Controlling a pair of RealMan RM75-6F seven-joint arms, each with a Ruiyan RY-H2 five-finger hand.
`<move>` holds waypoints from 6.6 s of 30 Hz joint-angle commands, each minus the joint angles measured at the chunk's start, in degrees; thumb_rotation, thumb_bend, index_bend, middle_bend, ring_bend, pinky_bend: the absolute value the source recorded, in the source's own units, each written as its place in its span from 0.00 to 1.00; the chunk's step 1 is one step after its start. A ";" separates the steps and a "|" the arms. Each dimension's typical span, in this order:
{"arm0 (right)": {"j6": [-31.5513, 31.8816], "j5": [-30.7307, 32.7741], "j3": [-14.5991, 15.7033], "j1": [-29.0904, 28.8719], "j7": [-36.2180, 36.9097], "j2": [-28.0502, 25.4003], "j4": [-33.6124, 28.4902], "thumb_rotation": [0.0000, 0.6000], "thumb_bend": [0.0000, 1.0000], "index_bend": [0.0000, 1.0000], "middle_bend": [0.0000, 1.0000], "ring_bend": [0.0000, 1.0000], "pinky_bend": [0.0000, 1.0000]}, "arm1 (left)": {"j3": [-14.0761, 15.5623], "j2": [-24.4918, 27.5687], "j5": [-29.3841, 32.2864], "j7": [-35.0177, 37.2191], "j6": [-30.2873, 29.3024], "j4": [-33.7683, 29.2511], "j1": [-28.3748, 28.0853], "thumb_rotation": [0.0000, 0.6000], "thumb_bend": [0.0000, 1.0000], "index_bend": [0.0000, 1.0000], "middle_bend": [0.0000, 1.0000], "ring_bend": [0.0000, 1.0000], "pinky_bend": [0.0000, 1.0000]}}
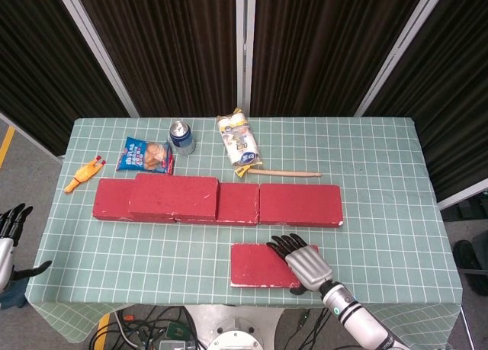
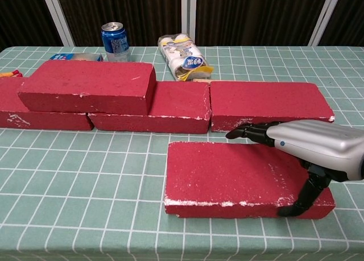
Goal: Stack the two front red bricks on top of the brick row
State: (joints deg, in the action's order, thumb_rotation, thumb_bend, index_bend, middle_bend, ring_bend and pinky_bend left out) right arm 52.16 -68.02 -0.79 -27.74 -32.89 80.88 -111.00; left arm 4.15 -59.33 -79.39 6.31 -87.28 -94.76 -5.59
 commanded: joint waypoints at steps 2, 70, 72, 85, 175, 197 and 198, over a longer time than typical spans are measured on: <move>-1.15 2.42 -0.19 -1.60 0.56 1.12 1.02 1.00 0.00 0.00 0.00 0.00 0.00 | -0.48 0.17 -0.02 0.44 0.50 0.12 0.40 1.00 0.01 0.01 0.00 0.00 0.00; -16.96 5.13 -12.69 -23.65 28.54 -4.30 22.77 1.00 0.08 0.00 0.21 0.15 0.25 | -4.78 0.64 -2.50 3.59 6.10 0.38 1.87 1.00 0.01 0.01 0.00 0.00 0.00; -17.60 5.86 -12.52 -24.40 28.50 -3.83 23.26 1.00 0.08 0.00 0.21 0.15 0.25 | -4.88 0.54 -2.36 3.83 6.12 0.53 1.93 1.00 0.01 0.01 0.00 0.00 0.00; -17.86 13.23 -10.58 -27.61 25.47 -1.29 24.80 1.00 0.08 0.00 0.19 0.15 0.23 | -4.89 0.21 -2.96 5.62 6.20 1.66 2.14 1.00 0.01 0.01 0.00 0.00 0.00; -14.73 22.84 -7.19 -32.79 22.84 1.14 24.27 1.00 0.00 0.00 0.00 0.00 0.00 | -4.59 0.15 -3.37 8.54 6.99 3.47 3.00 1.00 0.01 0.02 0.00 0.00 0.00; 15.00 0.47 -1.12 -12.05 21.26 -18.46 5.27 1.00 0.00 0.00 0.00 0.00 0.00 | -5.11 0.94 -5.86 4.93 3.10 0.44 3.52 1.00 0.01 0.02 0.00 0.00 0.00; 16.88 -1.14 -0.19 -10.24 21.90 -19.33 5.16 1.00 0.00 0.00 0.00 0.00 0.00 | -5.07 0.99 -6.05 4.53 2.90 0.16 3.57 1.00 0.01 0.02 0.00 0.00 0.00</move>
State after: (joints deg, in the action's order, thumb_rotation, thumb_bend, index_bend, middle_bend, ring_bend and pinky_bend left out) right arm 61.84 -62.93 -4.61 -44.60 -10.81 66.33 -102.57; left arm -0.93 -58.43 -85.18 11.19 -84.09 -94.28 -2.10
